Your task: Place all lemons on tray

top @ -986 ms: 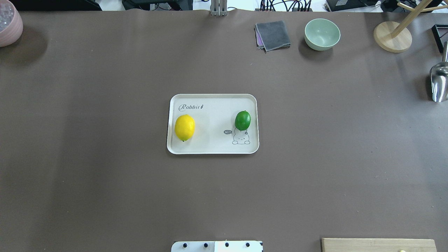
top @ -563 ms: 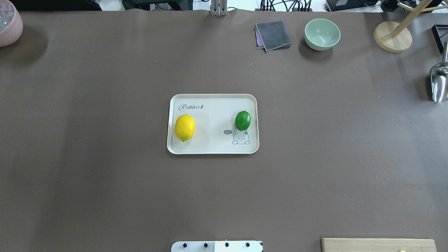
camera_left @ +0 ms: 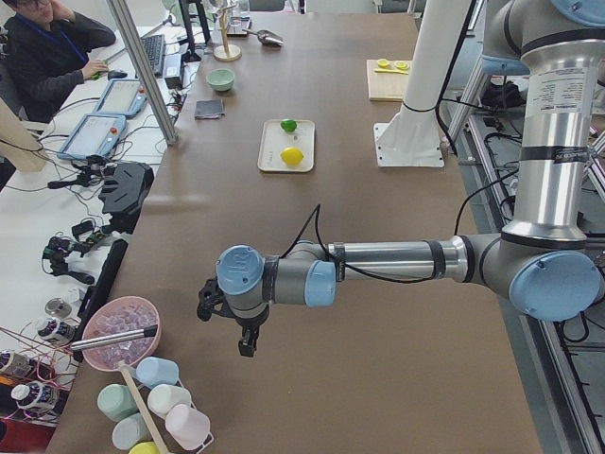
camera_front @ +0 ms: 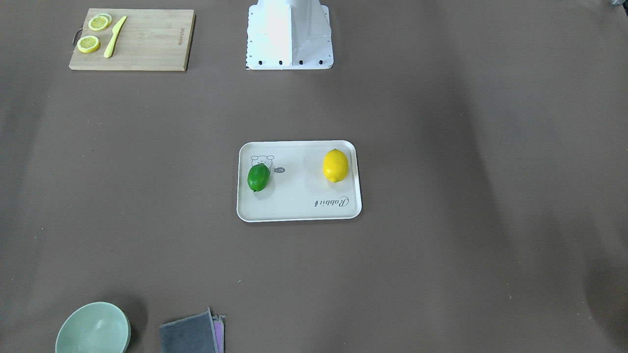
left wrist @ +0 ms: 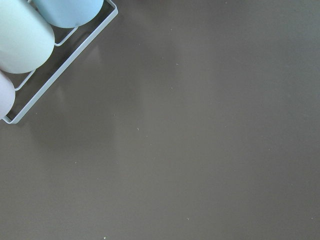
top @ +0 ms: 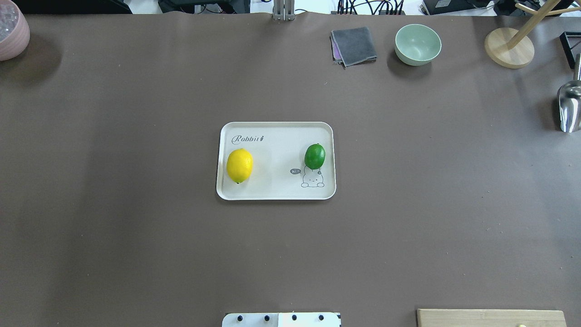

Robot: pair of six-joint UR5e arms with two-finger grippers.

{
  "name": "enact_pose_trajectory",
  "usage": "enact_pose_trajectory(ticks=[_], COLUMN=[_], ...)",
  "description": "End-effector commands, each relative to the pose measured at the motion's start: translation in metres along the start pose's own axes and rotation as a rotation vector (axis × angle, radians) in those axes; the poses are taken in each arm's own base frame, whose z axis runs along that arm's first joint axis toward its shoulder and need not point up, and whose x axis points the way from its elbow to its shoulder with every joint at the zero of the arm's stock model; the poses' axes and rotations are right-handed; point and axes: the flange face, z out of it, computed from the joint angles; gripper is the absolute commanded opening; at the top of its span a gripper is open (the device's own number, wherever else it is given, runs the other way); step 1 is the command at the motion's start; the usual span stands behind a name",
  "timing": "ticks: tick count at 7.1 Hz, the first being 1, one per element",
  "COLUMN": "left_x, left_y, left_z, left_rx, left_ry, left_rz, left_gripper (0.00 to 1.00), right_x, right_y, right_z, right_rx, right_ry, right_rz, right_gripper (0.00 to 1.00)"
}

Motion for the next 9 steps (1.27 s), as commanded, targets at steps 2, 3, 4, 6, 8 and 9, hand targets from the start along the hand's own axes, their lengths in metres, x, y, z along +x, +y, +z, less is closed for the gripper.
enact_pose_trajectory(ticks=[2, 3, 4, 6, 8, 9], left_x=[0.0032, 0.0032, 0.0032, 0.0048, 0.0068, 0.0092], left_y=[-0.002, -0.002, -0.002, -0.0026, -0.0061, -0.0097], left_z=[-0.0021, -0.0022, -0.0022, -0.0037, -0.0058, -0.0084], left_rx=[0.005, 0.005, 0.005, 0.008, 0.013, 0.019], left_ry=[0.0, 0.0, 0.0, -0.001, 0.0, 0.0], left_rz=[0.007, 0.007, 0.007, 0.011, 0.016, 0.022], left_gripper=[0.98, 0.98, 0.98, 0.98, 0.98, 0.98], right_x=[-0.0004, -0.001, -0.001, -0.0015, -0.0029, -0.0035], right_y=[-0.0001, -0.0003, -0.0003, -0.0004, -0.0014, -0.0016], right_z=[0.0005, 0.0, 0.0, -0.0006, -0.0021, -0.0021], right_rx=[-0.001, 0.0, 0.0, 0.001, 0.004, 0.004], right_ry=[0.0, 0.0, 0.0, 0.0, 0.002, 0.007], right_rz=[-0.001, -0.002, -0.002, -0.005, -0.006, -0.009], right_gripper=[1.0, 1.0, 1.0, 1.0, 1.0, 1.0])
